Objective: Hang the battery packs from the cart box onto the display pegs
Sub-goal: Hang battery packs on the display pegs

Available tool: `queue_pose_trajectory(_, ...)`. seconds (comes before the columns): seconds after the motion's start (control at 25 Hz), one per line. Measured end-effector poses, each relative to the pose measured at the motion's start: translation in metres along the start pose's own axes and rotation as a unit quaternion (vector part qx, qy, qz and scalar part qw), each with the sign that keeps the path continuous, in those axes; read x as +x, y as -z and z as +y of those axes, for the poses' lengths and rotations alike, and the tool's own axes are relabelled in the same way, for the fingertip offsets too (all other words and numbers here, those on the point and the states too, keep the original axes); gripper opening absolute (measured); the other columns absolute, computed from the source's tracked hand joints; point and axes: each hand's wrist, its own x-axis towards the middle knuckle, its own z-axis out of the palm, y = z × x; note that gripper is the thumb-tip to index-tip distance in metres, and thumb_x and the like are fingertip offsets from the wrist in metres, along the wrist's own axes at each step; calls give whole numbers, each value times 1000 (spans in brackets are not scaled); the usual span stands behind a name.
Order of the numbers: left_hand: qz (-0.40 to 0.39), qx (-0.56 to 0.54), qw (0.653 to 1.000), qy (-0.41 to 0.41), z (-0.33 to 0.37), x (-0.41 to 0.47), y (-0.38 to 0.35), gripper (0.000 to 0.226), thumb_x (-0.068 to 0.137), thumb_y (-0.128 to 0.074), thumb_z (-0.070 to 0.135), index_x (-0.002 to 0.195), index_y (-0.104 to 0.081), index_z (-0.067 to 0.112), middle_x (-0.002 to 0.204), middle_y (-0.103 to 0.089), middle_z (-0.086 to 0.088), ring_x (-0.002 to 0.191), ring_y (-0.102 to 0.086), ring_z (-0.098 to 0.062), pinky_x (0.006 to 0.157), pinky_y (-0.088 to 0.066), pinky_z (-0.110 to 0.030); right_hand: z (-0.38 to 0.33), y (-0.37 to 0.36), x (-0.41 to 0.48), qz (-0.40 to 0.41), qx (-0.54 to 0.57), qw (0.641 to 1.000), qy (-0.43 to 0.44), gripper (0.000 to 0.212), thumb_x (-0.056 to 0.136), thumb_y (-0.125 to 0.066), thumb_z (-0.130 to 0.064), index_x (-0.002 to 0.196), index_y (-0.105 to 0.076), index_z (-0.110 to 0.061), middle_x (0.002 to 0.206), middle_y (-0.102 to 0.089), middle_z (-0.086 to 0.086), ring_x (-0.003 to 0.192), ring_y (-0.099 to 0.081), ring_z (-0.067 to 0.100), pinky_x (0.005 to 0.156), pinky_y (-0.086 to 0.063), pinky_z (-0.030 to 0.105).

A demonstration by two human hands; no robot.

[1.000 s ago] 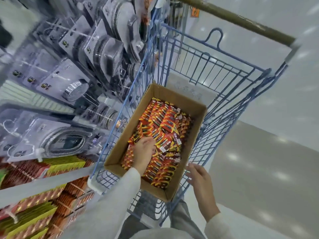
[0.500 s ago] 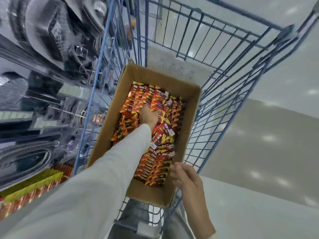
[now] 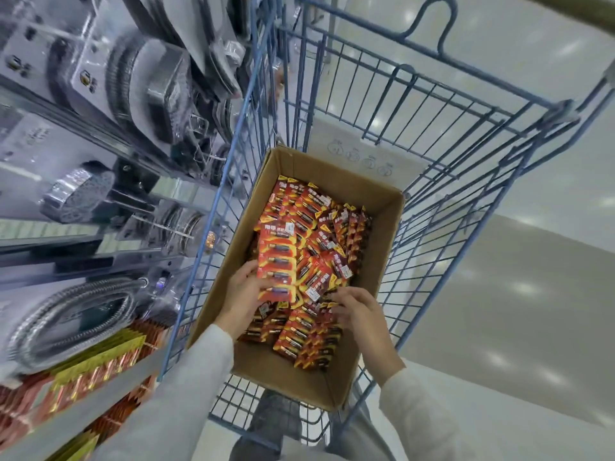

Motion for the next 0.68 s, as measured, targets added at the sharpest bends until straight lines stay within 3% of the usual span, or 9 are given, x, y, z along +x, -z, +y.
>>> queue_pose_trajectory(0.2,-15,-69,997,13,-28,-51,45,50,92,-60,-12,133,-61,17,116,-77,-10,108,-74,-31,90,-58,-52,-10,-19,63,-21,-16,999,-37,18,101,-58,-19,116,-64,-11,114,-71,12,96,-67,21,89,-56,36)
queue_pose_trajectory(0.32,15,-77,997,18,-51,-72,62,56,89,-61,-13,136,-60,18,116,-77,-9,109,-74,-32,94,-56,-57,-15,-25,93,-7,-89,996,-22,33,97,-59,-24,127,-58,-11,120,-68,8,104,-61,22,99,-50,42)
queue_pose_trajectory(0.48,54,-79,995,30,-78,-95,78,59,88,-64,-12,136,-61,22,119,-77,-8,113,-71,-33,99,-54,-57,-7,-34,111,16,-218,976,22,39,97,-63,-23,132,-52,-11,118,-58,4,112,-54,24,100,-43,36)
queue_pose_trajectory(0.68,71,-98,992,47,-92,-97,80,63,87,-68,-11,140,-60,21,124,-74,-10,115,-70,-34,98,-56,-58,16,-44,118,17,-240,970,16,48,90,-73,-21,132,-53,-9,119,-59,2,118,-56,25,111,-43,42)
